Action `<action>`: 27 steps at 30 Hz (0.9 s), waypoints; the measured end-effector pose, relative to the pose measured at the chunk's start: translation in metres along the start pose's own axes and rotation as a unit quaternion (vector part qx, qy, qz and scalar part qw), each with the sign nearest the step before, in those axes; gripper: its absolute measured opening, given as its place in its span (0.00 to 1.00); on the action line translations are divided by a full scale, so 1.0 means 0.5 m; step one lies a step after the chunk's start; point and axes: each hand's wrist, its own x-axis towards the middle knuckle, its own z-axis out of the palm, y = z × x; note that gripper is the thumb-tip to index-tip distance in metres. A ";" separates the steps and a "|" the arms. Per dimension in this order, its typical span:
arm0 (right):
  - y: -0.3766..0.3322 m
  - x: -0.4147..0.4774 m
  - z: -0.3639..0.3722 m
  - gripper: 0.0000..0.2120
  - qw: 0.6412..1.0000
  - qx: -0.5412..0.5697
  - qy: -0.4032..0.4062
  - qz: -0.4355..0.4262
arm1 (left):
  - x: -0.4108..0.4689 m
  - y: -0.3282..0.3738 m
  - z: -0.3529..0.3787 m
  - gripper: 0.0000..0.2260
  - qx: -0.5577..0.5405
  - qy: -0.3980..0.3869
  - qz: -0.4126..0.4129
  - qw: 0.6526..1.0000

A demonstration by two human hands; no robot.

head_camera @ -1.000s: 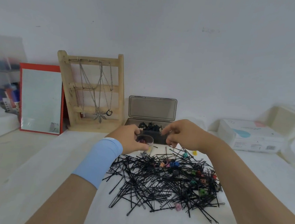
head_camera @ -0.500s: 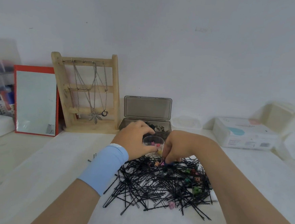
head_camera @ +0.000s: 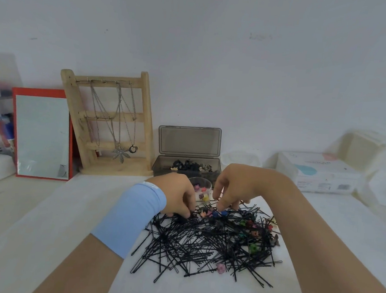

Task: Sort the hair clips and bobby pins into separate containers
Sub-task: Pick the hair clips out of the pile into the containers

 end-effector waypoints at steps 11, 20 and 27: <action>-0.060 0.013 0.019 0.06 0.991 -0.008 0.107 -0.075 | -0.028 -0.011 -0.029 0.06 0.008 -0.078 -0.059 0.995; -0.061 0.036 0.044 0.08 0.963 -0.012 0.253 -0.094 | -0.019 -0.007 -0.016 0.07 0.013 -0.039 -0.030 0.999; -0.077 0.018 0.047 0.10 0.989 -0.136 0.049 -0.024 | -0.003 0.001 0.004 0.07 0.043 -0.002 0.010 0.999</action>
